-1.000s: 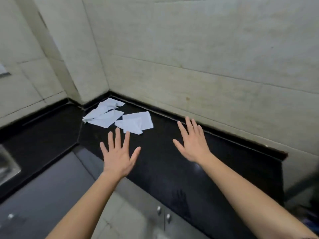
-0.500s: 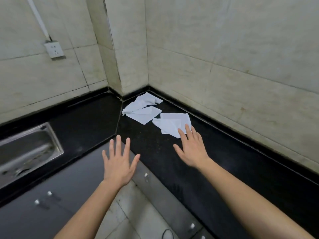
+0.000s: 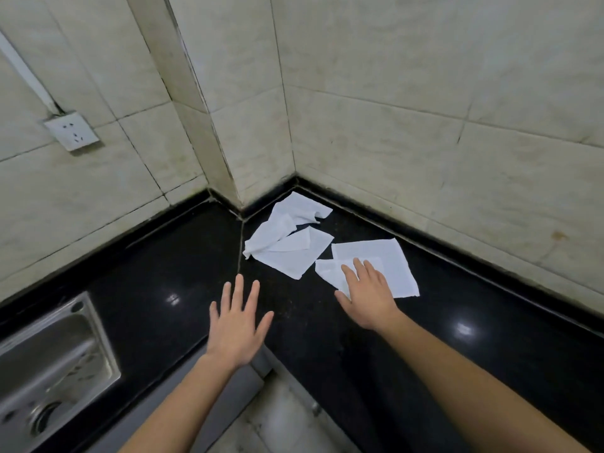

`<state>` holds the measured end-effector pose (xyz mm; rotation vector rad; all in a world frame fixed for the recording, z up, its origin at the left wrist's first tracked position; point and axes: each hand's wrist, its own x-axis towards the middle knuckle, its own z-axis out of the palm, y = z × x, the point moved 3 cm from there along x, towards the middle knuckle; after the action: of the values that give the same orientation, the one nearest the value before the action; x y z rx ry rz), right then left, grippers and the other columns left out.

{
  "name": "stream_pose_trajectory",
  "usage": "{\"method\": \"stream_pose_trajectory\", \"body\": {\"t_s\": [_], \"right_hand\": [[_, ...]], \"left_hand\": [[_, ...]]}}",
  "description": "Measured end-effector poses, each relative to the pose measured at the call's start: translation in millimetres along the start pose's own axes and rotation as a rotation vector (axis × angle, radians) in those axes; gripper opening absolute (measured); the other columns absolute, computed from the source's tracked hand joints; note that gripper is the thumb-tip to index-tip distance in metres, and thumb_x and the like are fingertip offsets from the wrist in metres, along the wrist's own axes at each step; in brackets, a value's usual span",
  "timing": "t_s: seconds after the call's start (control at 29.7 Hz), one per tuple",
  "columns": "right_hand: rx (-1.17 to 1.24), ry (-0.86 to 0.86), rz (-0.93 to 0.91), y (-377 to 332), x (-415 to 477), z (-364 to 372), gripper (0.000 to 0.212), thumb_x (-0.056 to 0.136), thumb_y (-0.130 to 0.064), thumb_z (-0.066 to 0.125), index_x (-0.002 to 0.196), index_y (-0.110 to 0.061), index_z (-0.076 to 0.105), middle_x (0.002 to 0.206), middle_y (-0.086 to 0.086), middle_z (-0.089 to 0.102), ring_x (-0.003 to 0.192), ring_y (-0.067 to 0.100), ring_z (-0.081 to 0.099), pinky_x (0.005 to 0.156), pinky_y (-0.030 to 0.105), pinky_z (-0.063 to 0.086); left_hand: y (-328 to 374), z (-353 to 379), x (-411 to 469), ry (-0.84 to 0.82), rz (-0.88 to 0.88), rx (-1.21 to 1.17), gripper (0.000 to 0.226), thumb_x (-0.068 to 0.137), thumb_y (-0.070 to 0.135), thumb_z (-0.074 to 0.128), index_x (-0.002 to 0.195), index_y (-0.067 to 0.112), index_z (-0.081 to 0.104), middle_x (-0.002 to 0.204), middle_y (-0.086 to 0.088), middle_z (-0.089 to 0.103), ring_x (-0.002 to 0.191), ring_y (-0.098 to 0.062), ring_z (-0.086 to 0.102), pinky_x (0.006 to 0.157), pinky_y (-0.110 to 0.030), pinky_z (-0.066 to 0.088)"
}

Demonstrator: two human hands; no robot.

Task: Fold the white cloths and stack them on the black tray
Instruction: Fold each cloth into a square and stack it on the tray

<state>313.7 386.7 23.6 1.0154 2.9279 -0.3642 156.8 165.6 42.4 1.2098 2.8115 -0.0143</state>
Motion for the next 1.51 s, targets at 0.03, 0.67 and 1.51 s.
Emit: {"method": "stream_pose_trajectory", "body": {"t_s": [0.03,0.67,1.51], "right_hand": [[-0.003,-0.013,0.002,1,11,0,0.066,0.103,-0.051,0.032,0.158,-0.017,0.014,0.166,0.013,0.007,0.153,0.033,0.003,0.123,0.045,0.012],[0.070,-0.231,0.276,-19,98,101,0.070,0.100,-0.040,0.045,0.158,-0.018,0.011,0.166,0.012,0.005,0.152,0.032,0.006,0.122,0.044,0.015],[-0.194,-0.374,-0.252,-172,180,151,0.043,0.089,-0.014,0.051,0.132,-0.012,0.049,0.110,0.011,0.060,0.095,0.034,0.063,0.074,0.038,0.049]], "left_hand": [[-2,1,13,-0.025,0.002,-0.004,0.084,0.085,0.073,0.001,0.157,0.028,-0.003,0.163,-0.005,-0.016,0.150,-0.029,-0.012,0.119,-0.053,0.012],[16,130,223,-0.360,0.507,-0.008,0.071,0.100,0.056,0.027,0.157,0.021,0.004,0.165,-0.005,-0.005,0.151,-0.026,-0.006,0.118,-0.059,0.010],[-180,140,184,-0.101,0.422,-0.114,0.022,0.059,0.017,0.079,0.072,0.015,0.061,0.067,-0.003,0.061,0.064,-0.024,0.059,0.069,-0.036,0.050]]}}
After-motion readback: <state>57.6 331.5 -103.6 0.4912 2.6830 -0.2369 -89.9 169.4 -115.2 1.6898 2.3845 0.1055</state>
